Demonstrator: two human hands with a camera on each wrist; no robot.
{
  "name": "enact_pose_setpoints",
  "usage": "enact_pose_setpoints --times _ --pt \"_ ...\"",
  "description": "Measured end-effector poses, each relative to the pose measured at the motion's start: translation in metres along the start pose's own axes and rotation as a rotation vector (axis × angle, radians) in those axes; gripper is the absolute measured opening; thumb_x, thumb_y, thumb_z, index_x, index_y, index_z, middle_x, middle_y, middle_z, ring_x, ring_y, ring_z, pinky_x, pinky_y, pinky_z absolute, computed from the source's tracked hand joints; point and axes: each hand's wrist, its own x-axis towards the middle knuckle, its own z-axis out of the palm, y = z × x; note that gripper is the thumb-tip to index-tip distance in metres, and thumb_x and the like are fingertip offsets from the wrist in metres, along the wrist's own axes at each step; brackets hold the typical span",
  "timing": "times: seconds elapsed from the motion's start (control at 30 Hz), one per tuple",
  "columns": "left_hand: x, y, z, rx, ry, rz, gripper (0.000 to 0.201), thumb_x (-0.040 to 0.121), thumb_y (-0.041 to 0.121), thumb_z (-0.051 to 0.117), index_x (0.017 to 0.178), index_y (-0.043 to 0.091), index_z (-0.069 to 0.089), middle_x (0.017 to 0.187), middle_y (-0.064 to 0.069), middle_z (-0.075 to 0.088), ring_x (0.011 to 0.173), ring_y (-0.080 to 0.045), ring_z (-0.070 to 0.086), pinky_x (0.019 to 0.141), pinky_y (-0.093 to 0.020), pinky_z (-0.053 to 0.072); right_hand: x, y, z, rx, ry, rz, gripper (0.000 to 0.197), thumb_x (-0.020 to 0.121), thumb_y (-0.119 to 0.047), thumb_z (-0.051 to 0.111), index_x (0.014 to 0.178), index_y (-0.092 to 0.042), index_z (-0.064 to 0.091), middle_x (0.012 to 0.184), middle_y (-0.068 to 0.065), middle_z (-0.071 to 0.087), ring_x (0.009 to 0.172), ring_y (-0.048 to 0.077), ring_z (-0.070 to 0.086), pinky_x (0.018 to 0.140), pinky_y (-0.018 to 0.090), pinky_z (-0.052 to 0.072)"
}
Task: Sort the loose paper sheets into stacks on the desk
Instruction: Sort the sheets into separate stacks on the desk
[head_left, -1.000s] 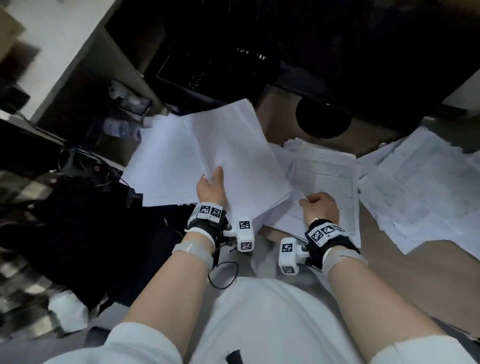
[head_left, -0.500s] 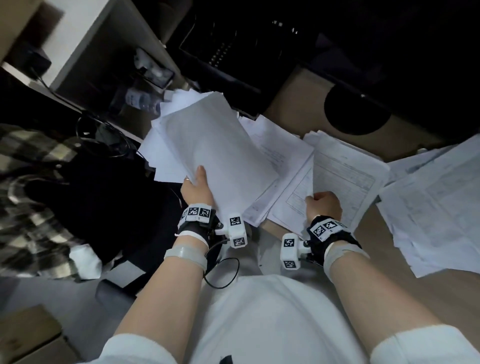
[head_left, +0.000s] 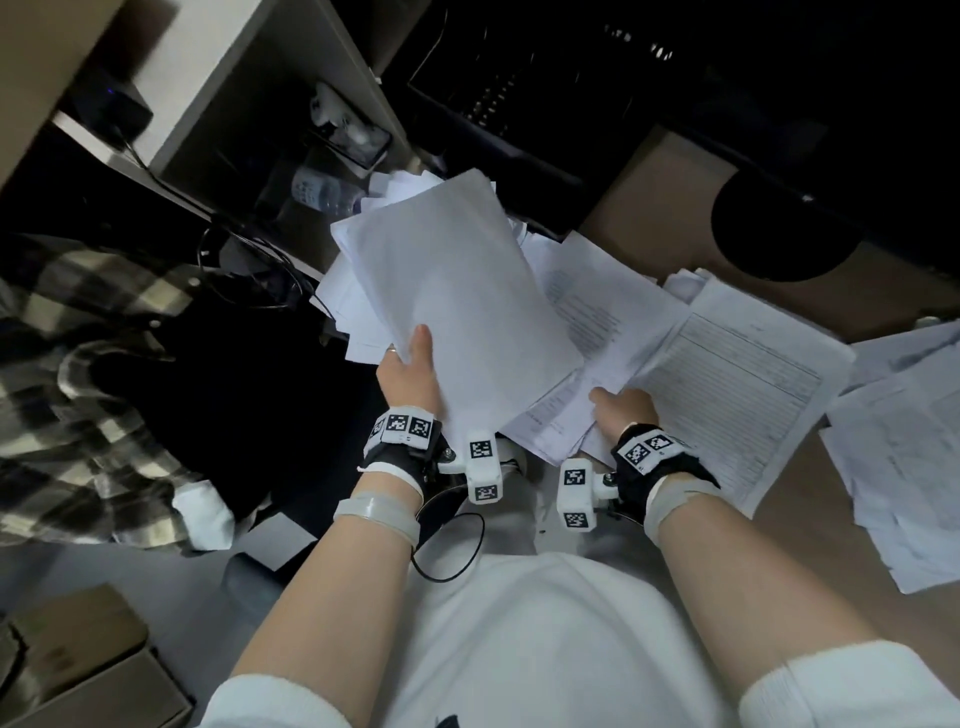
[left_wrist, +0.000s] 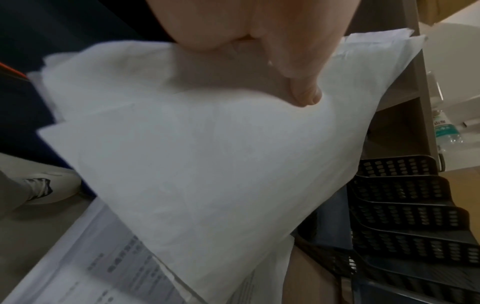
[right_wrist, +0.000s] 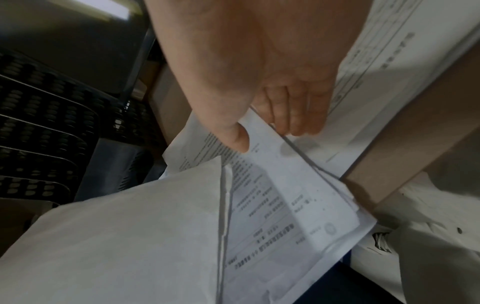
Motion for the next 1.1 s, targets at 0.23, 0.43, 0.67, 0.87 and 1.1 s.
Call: enact_pose_setpoints --times 0.23,0.43,0.67,0.87,1.1 --pt "0.038 -0.004 -0.01 0.018 -0.207 -0.063 0.03 0.096 0.038 0.062 0.108 0.011 0.062 0.094 -0.002 0.067 0.085 -0.017 0.065 0.075 -0.023 0.047 -0.005 -0.016 0.026 0.012 0.166 -0.033 0.064 0.085 -0.032 0.06 0.144 -0.012 0.043 0.139 0.015 0.05 0.125 0.037 0.05 0.1 0.044 0.044" --pt "0.057 0.004 -0.005 0.007 -0.391 -0.085 0.025 0.096 0.037 0.062 0.106 0.015 0.059 0.094 -0.003 0.066 0.086 -0.02 0.062 0.08 -0.028 0.044 -0.04 -0.046 0.021 0.228 0.14 -0.272 0.038 0.095 -0.037 0.057 0.116 -0.006 0.063 0.114 0.006 0.064 0.1 0.019 0.055 0.094 0.032 0.044" --pt "0.062 0.006 -0.008 0.001 -0.551 -0.103 0.036 0.089 0.043 0.071 0.11 0.013 0.064 0.096 0.0 0.07 0.088 -0.016 0.066 0.081 -0.03 0.048 -0.052 -0.058 0.015 0.277 0.415 -0.302 0.035 0.08 -0.03 0.079 0.102 -0.006 0.068 0.098 0.008 0.071 0.089 0.023 0.067 0.074 0.026 0.047" --pt "0.073 -0.01 -0.012 -0.044 -0.577 -0.156 0.07 0.082 0.07 0.062 0.124 0.015 0.064 0.117 -0.003 0.071 0.11 -0.025 0.066 0.102 -0.044 0.048 -0.057 -0.062 0.02 0.23 0.479 -0.308 0.031 0.092 -0.035 0.065 0.084 -0.006 0.069 0.082 0.008 0.064 0.082 0.026 0.058 0.074 0.027 0.038" --pt "0.076 -0.015 -0.019 -0.151 -0.621 -0.259 0.042 0.088 0.045 0.07 0.113 0.01 0.066 0.101 -0.009 0.074 0.094 -0.028 0.072 0.093 -0.048 0.055 -0.063 -0.057 0.03 0.203 0.472 -0.332 0.025 0.094 -0.032 0.059 0.104 -0.014 0.073 0.105 0.005 0.07 0.102 0.026 0.062 0.087 0.033 0.048"
